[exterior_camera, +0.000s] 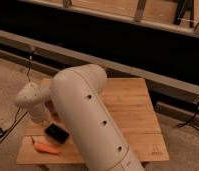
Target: Push the eraser across the table
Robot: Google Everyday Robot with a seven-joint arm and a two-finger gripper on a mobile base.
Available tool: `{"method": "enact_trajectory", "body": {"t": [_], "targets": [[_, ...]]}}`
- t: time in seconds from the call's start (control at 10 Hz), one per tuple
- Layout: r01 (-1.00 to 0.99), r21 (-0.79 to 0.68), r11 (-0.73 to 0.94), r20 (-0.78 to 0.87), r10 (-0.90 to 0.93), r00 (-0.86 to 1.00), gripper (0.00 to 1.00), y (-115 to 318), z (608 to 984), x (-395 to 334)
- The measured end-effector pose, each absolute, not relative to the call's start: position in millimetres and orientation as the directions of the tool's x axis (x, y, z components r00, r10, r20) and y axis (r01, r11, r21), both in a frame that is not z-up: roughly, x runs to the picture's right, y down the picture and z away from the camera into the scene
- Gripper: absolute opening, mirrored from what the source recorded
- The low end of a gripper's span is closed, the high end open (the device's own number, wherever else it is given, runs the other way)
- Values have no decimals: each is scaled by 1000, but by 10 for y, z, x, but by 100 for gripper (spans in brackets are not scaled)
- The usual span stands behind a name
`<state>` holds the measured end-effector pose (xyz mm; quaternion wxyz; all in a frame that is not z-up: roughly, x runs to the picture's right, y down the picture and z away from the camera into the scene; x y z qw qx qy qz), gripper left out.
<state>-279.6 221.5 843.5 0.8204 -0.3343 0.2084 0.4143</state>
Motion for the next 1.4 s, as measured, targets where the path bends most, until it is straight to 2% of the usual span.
{"method": "enact_trajectory", "body": {"t": [0.7, 1.1, 1.4], "targets": [[-887, -309, 344, -727, 516, 453, 0, 2462, 8434, -1940], [-896, -282, 344, -730, 530, 433, 0, 2340, 8548, -1758], [-882, -296, 367, -690, 556, 463, 0, 2131, 8481, -1803]]}}
